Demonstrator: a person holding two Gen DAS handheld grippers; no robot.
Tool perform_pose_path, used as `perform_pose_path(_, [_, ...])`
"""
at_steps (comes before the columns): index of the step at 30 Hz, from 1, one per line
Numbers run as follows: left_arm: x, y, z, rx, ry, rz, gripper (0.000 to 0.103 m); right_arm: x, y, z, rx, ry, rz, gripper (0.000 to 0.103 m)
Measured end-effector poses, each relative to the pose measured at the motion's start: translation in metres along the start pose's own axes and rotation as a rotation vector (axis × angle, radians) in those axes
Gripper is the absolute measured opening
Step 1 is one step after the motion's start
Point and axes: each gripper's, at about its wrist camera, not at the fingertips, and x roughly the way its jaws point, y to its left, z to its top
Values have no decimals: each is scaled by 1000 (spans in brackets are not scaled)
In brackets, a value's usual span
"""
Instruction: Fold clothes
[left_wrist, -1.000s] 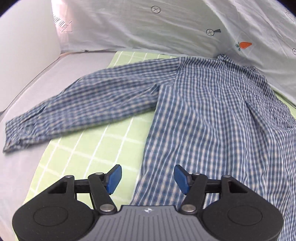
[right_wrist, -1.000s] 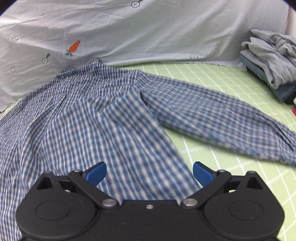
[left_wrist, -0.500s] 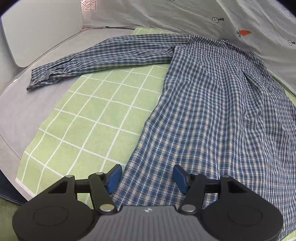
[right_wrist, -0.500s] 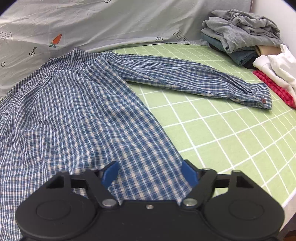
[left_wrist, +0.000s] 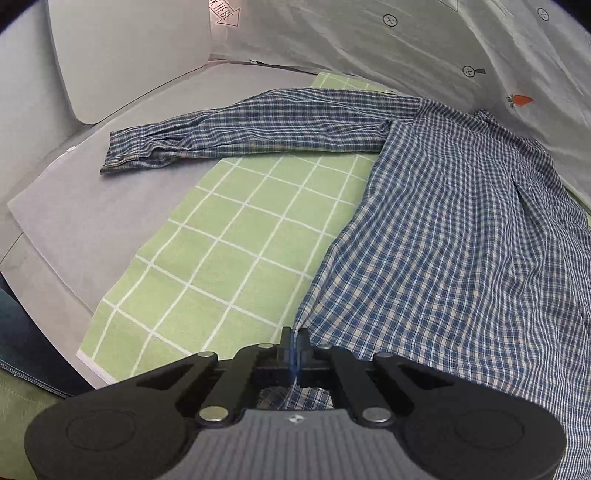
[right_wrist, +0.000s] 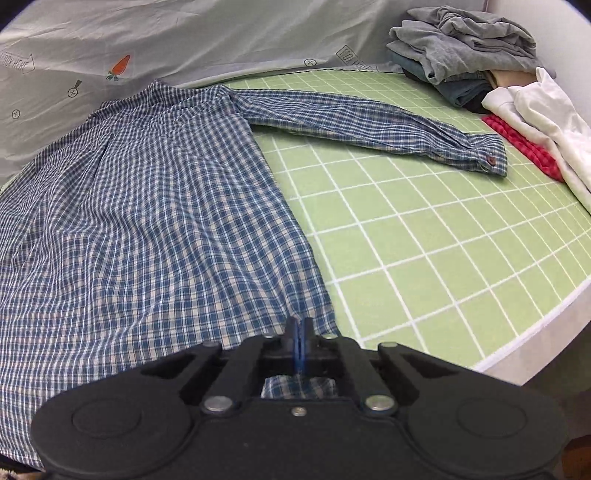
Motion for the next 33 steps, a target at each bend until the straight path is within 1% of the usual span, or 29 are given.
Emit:
perform_pose_path(3, [7,-4,-4,14,18,47,2,-1,9,-2,-69,27,-3,2])
perform_pose_path(5, [5,-9,-4,24,13,50,4,0,8,1,-78,38,-3,3])
perform_pose_path(8, [0,-17,-2,37,1,47,9,3,-3,8,-26,24,12,11])
perform_pose_path(9, [-2,-20,-2,42,-3,45,16,4,-7,11,-7,14,15,19])
perform_pose_path(10, [-4,-22,-1,47,-7,44,20,5,-10,14,12,4,19,30])
perform_pose_path(11, [-6,-25,0,45,-10,36,24,5,-14,17,31,-6,23,34])
perform_pose_path(12, [-10,-30,1,43,-16,20,24,6,-18,20,50,-16,26,37])
perform_pose_path(13, [-13,-34,2,41,-24,2,24,7,-22,23,68,-27,30,37])
perform_pose_path(15, [-20,-50,2,59,-42,-22,29,10,-28,30,95,-50,32,43])
perform_pose_path(17, [-24,-68,-1,93,-52,-30,32,17,-34,39,127,-60,33,44])
perform_pose_path(19, [-28,-88,-5,130,-53,-34,33,25,-41,48,157,-67,26,50])
perform_pose_path(22, [-34,-121,-13,169,-48,-61,36,37,-61,65,210,-91,-18,55])
perform_pose_path(24, [-38,-140,-15,182,-50,-70,43,43,-80,78,272,-107,-72,55])
perform_pose_path(28, [-41,-179,-17,192,-48,-61,46,55,-120,108,386,-148,-171,56])
perform_pose_path(29, [-41,-187,-17,182,-46,-59,46,59,-130,115,405,-160,-196,58])
perform_pose_path(30, [-42,-195,-16,160,-43,-63,47,63,-142,121,416,-168,-216,64])
perform_pose_path(31, [-42,-201,-16,134,-40,-72,47,67,-152,125,423,-173,-232,68])
perform_pose_path(33, [-41,-213,-15,102,-35,-81,48,80,-173,135,428,-175,-239,68])
